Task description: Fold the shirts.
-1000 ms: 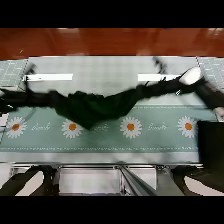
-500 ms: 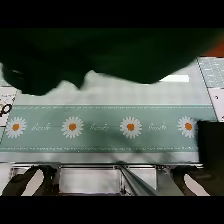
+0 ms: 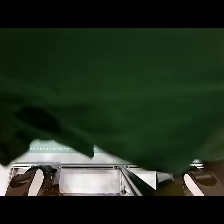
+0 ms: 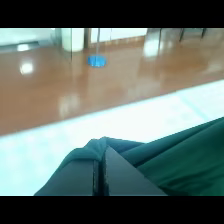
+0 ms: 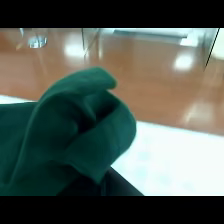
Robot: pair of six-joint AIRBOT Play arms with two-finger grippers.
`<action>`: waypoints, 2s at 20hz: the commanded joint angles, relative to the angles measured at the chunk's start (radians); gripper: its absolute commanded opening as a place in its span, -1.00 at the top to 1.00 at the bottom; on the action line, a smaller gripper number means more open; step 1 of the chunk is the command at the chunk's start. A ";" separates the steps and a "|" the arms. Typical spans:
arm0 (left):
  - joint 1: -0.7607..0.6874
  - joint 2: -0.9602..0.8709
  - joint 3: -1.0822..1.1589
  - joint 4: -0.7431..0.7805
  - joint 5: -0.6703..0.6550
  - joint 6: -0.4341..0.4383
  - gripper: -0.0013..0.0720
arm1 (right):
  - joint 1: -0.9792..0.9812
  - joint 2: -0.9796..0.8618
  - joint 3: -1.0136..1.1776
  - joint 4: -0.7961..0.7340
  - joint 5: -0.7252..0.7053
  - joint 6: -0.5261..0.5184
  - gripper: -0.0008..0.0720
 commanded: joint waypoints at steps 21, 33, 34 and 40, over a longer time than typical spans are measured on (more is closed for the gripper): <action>-0.258 -1.184 -0.215 -0.173 0.452 0.220 -0.42 | -0.144 -1.069 -0.289 0.341 -0.551 0.000 -0.19; 0.317 -0.638 -0.973 0.166 0.254 0.138 -0.41 | -0.611 -0.591 -1.003 0.385 -0.385 -0.317 -0.16; 0.378 -0.616 -1.057 0.091 0.249 0.185 -0.41 | -0.634 -0.545 -1.098 0.433 -0.404 -0.362 -0.16; 0.459 -0.657 -1.230 -0.069 0.246 0.282 -0.41 | -0.631 -0.465 -1.249 0.571 -0.407 -0.407 -0.16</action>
